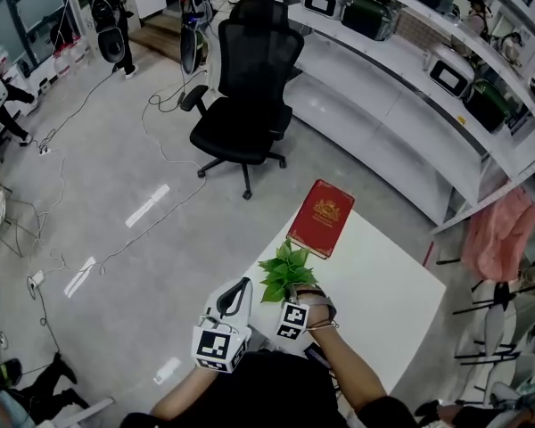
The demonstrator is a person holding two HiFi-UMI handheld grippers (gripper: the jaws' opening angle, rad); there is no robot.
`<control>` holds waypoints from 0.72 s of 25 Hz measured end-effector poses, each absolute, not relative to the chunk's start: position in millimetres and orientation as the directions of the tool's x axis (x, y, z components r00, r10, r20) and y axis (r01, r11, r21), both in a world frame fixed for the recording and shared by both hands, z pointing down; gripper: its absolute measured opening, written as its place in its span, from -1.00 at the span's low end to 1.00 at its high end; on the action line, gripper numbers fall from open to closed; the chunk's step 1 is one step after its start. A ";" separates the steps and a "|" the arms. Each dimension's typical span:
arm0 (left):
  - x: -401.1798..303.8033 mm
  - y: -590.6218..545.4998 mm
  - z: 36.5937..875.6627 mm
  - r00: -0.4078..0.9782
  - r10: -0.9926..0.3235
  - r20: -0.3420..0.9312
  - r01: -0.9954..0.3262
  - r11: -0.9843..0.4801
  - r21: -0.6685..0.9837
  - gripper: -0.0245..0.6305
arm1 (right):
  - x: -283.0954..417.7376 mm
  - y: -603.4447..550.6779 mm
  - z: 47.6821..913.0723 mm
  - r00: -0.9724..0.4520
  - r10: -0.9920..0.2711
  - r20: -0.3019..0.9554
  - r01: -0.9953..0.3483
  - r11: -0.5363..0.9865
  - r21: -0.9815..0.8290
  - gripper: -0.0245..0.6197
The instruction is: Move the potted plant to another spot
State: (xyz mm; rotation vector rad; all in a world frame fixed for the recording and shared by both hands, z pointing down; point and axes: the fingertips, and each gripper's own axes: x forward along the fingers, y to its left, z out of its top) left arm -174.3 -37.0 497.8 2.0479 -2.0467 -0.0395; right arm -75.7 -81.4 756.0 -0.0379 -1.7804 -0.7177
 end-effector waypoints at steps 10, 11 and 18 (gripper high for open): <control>-173.9 -48.8 499.2 0.031 -0.986 0.165 -0.981 0.002 0.193 -0.87 | -68.4 -83.7 768.5 -0.327 -0.316 0.891 0.408 0.803 0.434 -0.83; -173.2 -49.6 500.2 0.032 -0.985 0.170 -0.980 0.002 0.197 -0.87 | -68.7 -83.7 768.4 -0.329 -0.315 0.890 0.409 0.802 0.435 -0.83; -170.4 -59.6 498.7 0.038 -0.986 0.161 -0.980 -0.004 0.201 -0.87 | -69.4 -83.6 767.1 -0.343 -0.305 0.889 0.395 0.811 0.431 -0.83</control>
